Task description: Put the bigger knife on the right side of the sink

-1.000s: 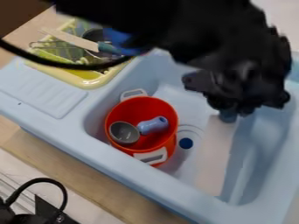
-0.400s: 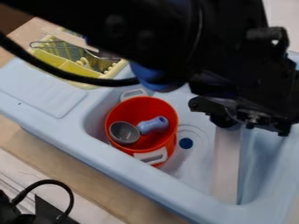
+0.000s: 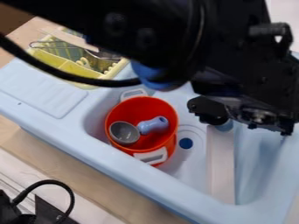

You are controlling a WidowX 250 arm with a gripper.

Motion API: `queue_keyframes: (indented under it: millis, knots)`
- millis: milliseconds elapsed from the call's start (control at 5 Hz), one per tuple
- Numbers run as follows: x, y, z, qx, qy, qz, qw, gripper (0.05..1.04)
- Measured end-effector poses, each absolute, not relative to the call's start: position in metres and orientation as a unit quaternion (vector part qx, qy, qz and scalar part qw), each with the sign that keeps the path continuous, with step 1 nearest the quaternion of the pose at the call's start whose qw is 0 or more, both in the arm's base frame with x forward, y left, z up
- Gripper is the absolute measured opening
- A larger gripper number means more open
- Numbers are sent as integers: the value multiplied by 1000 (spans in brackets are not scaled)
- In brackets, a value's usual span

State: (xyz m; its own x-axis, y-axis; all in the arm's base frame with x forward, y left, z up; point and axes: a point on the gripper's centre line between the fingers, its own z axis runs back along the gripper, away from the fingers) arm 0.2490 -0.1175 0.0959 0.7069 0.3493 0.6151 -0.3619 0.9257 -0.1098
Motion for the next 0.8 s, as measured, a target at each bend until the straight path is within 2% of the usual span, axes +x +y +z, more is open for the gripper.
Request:
queue_keyframes:
  millis: [400, 600, 800]
  knots:
    - [246, -120, 106, 10, -338, 190, 922, 997]
    - [242, -121, 117, 14, -324, 197, 925, 997]
    - [234, -106, 110, 34, -259, 214, 941, 997]
